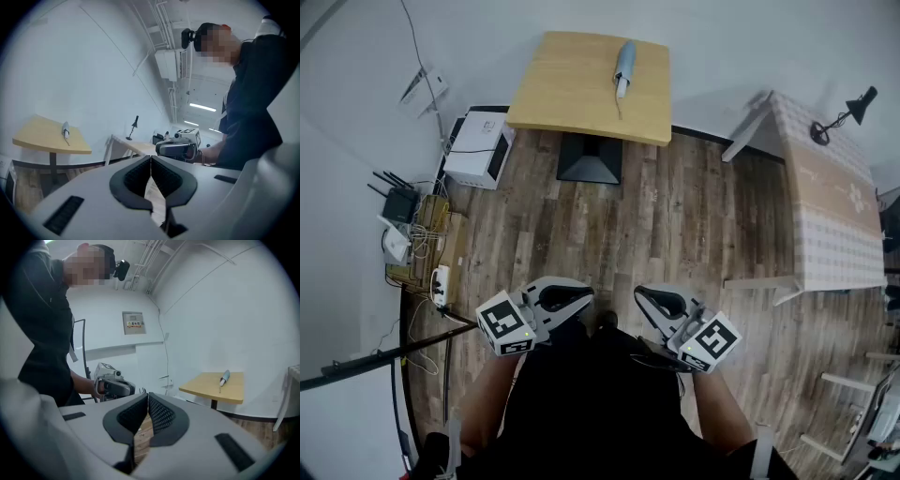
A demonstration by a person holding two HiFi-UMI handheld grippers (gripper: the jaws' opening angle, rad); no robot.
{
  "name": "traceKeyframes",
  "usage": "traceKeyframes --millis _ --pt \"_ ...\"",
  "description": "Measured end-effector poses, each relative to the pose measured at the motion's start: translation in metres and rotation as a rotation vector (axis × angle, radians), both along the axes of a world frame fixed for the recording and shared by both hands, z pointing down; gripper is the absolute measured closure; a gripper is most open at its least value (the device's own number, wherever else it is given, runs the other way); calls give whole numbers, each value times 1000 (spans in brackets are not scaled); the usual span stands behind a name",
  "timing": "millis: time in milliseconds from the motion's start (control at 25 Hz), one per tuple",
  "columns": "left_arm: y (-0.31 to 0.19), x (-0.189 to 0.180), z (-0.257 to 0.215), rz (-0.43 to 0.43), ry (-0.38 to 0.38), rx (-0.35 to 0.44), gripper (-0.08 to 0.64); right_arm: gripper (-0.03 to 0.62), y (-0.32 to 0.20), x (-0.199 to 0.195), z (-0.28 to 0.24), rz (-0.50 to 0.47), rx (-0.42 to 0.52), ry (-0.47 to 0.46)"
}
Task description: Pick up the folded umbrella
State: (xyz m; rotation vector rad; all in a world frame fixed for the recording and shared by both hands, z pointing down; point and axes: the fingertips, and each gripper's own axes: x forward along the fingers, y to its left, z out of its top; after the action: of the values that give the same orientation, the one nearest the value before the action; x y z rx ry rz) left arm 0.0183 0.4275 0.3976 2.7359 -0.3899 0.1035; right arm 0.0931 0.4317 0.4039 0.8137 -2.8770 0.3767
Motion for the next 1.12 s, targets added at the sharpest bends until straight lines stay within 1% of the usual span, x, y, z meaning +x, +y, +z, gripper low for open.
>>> traceKeyframes --millis 160,240,360,440,600,760,880,1120 --pt "1 29 1 -27 -16 -32 545 574 6 35 9 0 -26 18" --pt "5 43 2 -12 -16 -42 545 574 8 46 11 -7 -22 27" --pt "15 64 10 21 -72 -25 545 574 11 60 14 -6 -15 5" --pt "19 73 16 26 -99 -8 545 574 12 66 13 -3 5 -11" --pt "18 81 15 2 -111 13 545 574 10 70 11 6 47 3" --pt "10 86 10 -31 -121 34 545 574 6 78 9 -3 51 7" --pt "4 86 15 -30 -119 45 545 574 0 78 10 -6 56 15" --pt "-34 81 19 -48 -88 47 545 574 -29 77 15 5 48 23"
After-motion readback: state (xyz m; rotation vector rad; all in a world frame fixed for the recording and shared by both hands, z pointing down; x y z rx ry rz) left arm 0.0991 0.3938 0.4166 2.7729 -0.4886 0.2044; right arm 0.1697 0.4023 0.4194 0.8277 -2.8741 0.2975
